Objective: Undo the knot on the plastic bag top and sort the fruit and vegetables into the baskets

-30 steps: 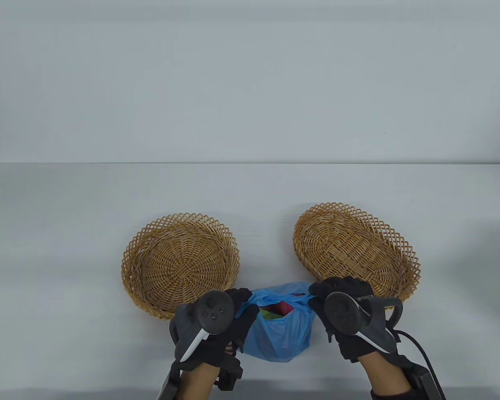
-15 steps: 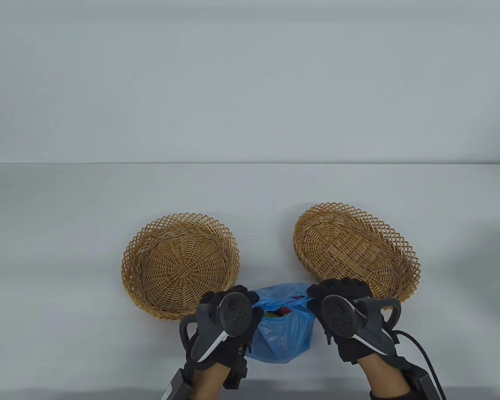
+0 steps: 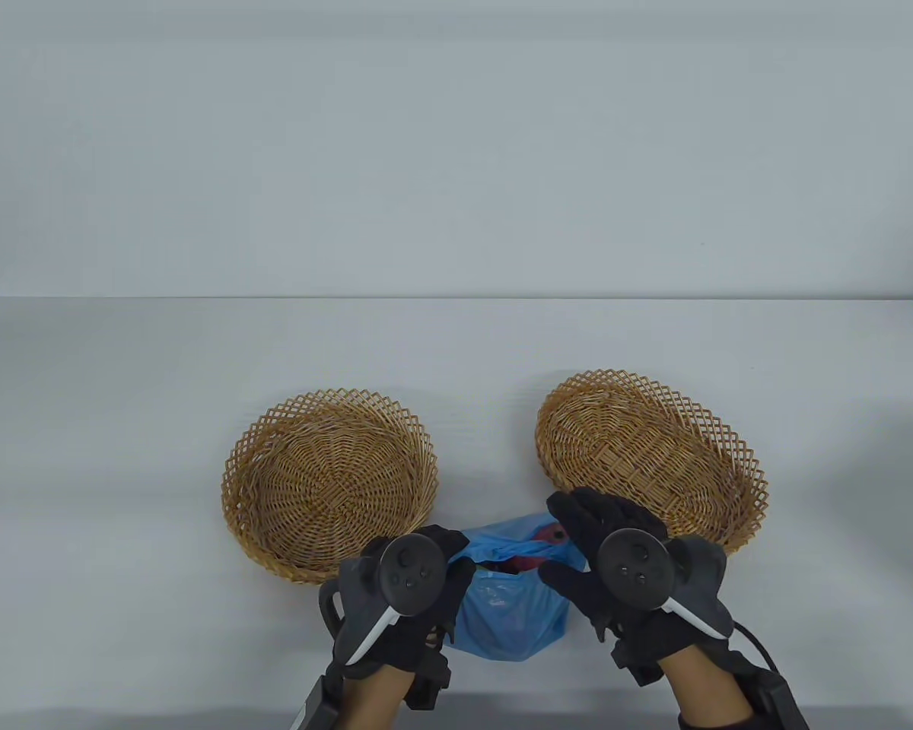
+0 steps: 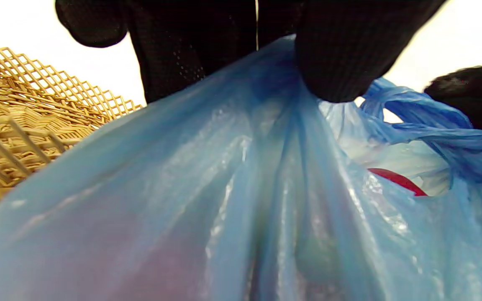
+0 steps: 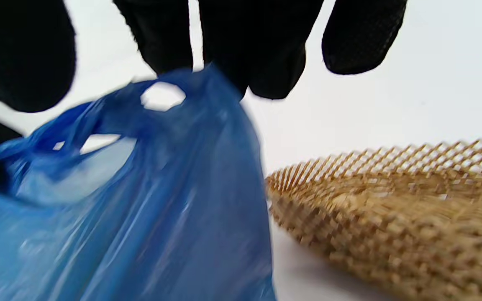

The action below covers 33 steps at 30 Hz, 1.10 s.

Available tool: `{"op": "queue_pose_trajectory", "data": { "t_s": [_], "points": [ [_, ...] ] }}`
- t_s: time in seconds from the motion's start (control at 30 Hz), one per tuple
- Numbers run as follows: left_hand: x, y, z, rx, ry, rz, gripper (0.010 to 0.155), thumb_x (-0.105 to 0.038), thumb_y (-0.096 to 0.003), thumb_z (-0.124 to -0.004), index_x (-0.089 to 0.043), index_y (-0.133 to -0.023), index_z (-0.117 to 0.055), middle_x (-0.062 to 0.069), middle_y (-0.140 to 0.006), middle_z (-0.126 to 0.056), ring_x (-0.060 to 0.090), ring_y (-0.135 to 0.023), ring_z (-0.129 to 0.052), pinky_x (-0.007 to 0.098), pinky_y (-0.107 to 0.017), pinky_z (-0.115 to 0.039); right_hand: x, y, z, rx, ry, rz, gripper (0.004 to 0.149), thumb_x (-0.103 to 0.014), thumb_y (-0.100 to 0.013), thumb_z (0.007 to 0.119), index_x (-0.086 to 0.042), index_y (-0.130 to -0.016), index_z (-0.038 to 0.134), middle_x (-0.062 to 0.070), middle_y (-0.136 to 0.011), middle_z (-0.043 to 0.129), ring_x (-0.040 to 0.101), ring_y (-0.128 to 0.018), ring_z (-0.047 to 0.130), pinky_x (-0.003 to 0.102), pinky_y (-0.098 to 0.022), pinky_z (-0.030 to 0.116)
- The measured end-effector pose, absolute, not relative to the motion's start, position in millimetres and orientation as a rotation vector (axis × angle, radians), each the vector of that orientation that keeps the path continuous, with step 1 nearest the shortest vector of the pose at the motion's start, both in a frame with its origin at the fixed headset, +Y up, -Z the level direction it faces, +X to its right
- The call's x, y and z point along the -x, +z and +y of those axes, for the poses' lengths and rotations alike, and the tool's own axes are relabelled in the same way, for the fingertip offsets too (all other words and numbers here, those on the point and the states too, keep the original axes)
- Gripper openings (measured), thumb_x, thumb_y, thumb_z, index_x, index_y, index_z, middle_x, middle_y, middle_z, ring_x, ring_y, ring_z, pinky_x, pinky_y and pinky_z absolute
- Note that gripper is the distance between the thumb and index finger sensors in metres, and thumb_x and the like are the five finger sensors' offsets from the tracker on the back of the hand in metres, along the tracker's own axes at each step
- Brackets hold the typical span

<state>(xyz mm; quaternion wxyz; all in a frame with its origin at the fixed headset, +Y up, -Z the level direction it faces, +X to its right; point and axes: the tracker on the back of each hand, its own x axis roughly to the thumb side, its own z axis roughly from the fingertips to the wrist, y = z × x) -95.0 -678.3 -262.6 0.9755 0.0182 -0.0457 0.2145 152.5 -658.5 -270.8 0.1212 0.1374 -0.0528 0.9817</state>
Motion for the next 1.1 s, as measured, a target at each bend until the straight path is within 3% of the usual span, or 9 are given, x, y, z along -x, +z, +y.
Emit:
{"op": "queue_pose_trajectory", "data": {
  "t_s": [0.13,0.2,0.37,0.57,0.77,0.87,1.0,1.1],
  "points": [
    [86,-266,-687,0.061,0.441,-0.163,0.069,-0.06,-0.0418,-0.081,-0.03,-0.102,-0.065,0.004,-0.105,-0.078,0.035,-0.095,-0.083,0.065,-0.077,-0.05,-140,-271,-664,-0.414,2.931,-0.196,0.062,-0.055,-0.038,0.085,-0.035,-0.095,0.072,0.008,-0.111,0.066,0.035,-0.103,0.067,0.063,-0.074,0.057],
    [80,-269,-690,0.096,0.385,-0.175,0.074,-0.062,-0.0405,-0.081,-0.031,-0.104,-0.061,0.004,-0.109,-0.073,0.036,-0.099,-0.079,0.066,-0.078,-0.047,-136,-270,-664,-0.423,2.891,-0.192,0.051,-0.05,-0.039,0.087,-0.035,-0.087,0.08,0.006,-0.109,0.07,0.032,-0.101,0.071,0.062,-0.074,0.058],
    [77,-269,-687,0.006,0.285,-0.085,0.045,-0.054,-0.0435,-0.082,-0.032,-0.083,-0.085,-0.004,-0.098,-0.087,0.028,-0.091,-0.091,0.061,-0.079,-0.055,-133,-266,-660,-0.425,2.945,-0.309,0.042,-0.047,-0.038,0.087,-0.031,-0.077,0.087,0.003,-0.101,0.08,0.029,-0.096,0.08,0.062,-0.073,0.061],
    [96,-269,-682,-0.037,0.362,0.013,0.042,-0.053,-0.0451,-0.08,-0.03,-0.08,-0.088,0.0,-0.088,-0.096,0.027,-0.077,-0.102,0.058,-0.074,-0.065,-155,-270,-649,-0.319,2.994,-0.467,0.042,-0.047,-0.038,0.088,-0.026,-0.074,0.09,0.006,-0.095,0.086,0.031,-0.089,0.085,0.063,-0.069,0.064],
    [100,-268,-680,-0.058,0.4,0.024,0.044,-0.052,-0.0464,-0.076,-0.032,-0.084,-0.083,-0.001,-0.084,-0.1,0.024,-0.071,-0.107,0.054,-0.072,-0.07,-170,-269,-643,-0.263,2.872,-0.448,0.041,-0.048,-0.041,0.082,-0.026,-0.074,0.091,0.007,-0.095,0.086,0.032,-0.09,0.085,0.064,-0.068,0.064],
    [99,-269,-682,-0.024,0.44,-0.02,0.046,-0.052,-0.0468,-0.075,-0.033,-0.088,-0.079,-0.001,-0.089,-0.096,0.025,-0.077,-0.103,0.056,-0.075,-0.065,-170,-269,-644,-0.344,2.752,-0.339,0.043,-0.053,-0.042,0.076,-0.03,-0.076,0.09,0.007,-0.102,0.079,0.033,-0.097,0.077,0.066,-0.072,0.058],
    [95,-269,-684,0.003,0.438,-0.047,0.051,-0.053,-0.0463,-0.077,-0.032,-0.092,-0.074,-0.002,-0.097,-0.088,0.027,-0.086,-0.095,0.059,-0.077,-0.06,-157,-272,-655,-0.461,2.778,-0.077,0.058,-0.058,-0.045,0.066,-0.036,-0.099,0.068,0.013,-0.118,0.051,0.042,-0.109,0.045,0.07,-0.075,0.042],
    [96,-270,-683,-0.012,0.409,-0.024,0.043,-0.052,-0.0468,-0.076,-0.032,-0.085,-0.079,-0.003,-0.094,-0.089,0.027,-0.084,-0.096,0.058,-0.077,-0.061,-151,-272,-659,-0.509,2.804,-0.004,0.052,-0.057,-0.045,0.063,-0.035,-0.089,0.08,0.011,-0.118,0.05,0.041,-0.111,0.038,0.07,-0.076,0.037]
  ]
}}
